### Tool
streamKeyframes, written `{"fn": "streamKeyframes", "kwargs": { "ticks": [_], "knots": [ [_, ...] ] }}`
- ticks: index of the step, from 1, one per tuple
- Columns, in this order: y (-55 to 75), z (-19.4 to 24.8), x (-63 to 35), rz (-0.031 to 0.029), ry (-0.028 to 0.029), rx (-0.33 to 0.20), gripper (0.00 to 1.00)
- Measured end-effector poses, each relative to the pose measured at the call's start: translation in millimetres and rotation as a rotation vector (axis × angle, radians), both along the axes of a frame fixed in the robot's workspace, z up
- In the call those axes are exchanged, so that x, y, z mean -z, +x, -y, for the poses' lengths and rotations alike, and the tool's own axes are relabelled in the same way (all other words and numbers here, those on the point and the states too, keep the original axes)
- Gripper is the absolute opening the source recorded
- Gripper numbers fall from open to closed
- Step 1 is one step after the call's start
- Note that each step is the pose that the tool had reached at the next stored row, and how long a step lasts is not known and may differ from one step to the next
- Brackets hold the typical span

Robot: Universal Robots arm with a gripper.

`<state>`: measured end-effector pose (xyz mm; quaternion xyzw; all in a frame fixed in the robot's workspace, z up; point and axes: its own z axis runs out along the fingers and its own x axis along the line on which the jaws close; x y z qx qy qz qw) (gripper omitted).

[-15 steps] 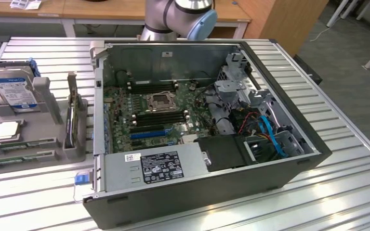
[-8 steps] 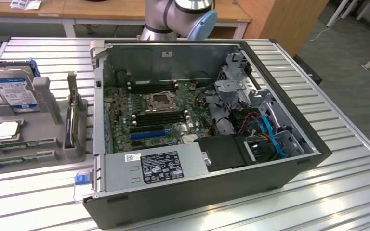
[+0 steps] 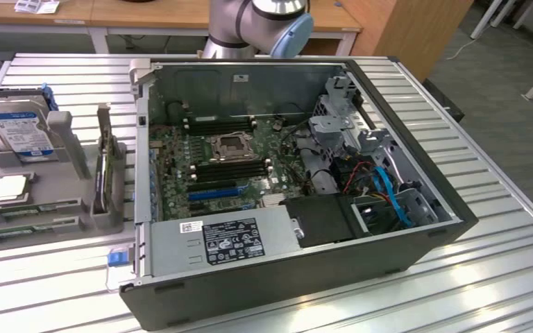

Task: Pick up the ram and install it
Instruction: 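Pick up the ram and move it above insertion slot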

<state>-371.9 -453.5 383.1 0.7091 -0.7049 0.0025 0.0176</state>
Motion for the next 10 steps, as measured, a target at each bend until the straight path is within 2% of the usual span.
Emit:
{"fn": "streamKeyframes", "kwargs": {
  "ticks": [10],
  "knots": [
    [0.0,0.0,18.2,0.0,-0.0001,0.004,0.3]
  ]
}}
